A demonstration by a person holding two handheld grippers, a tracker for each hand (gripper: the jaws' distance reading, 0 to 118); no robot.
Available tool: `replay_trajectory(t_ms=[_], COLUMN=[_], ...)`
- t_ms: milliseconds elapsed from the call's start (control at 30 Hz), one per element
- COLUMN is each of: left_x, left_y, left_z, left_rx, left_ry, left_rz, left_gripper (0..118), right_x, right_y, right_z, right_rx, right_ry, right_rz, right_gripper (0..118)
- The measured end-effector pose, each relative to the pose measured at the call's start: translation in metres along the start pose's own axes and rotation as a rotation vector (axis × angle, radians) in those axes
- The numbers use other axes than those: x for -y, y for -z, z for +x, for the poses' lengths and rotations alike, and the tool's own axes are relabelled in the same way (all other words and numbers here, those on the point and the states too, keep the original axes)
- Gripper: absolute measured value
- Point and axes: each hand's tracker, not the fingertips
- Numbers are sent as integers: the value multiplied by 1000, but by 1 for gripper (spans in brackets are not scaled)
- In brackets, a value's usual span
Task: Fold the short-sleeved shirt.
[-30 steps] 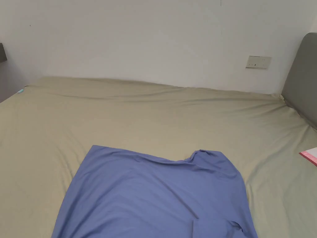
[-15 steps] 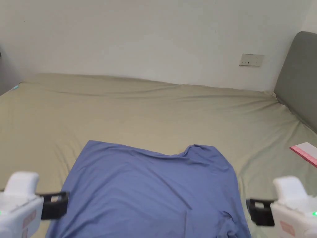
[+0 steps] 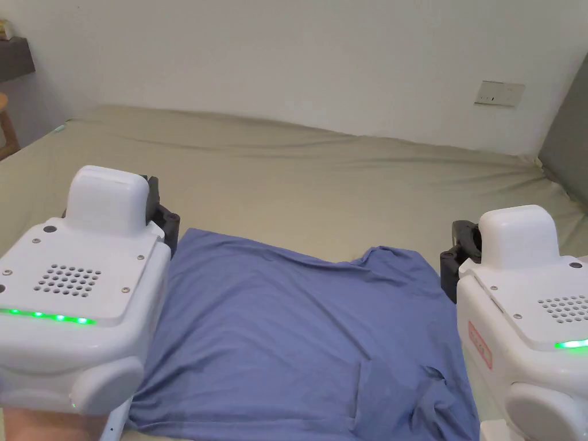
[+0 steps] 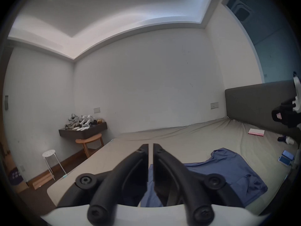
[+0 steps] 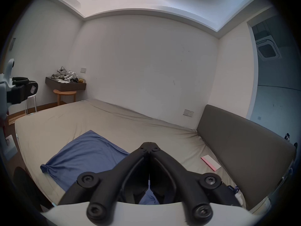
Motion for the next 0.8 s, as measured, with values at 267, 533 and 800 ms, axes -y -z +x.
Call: replay_trajectory(t_ms=[267, 533, 800], left_x=[-11, 19, 142], left_y=[-8, 8, 37], left_z=[5, -17, -60], left_rx=[37, 119, 96], left_ry=[13, -26, -91], left_rz=[18, -156, -580], left_gripper=[0, 0, 21], right_x=[-11, 0, 23], right_y=[-10, -3, 6], right_z=[-14, -17, -12], right_rx=[3, -15, -26], right_ry=[-49, -56, -61], right_rz=[46, 3, -85], right_gripper=[2, 2, 2])
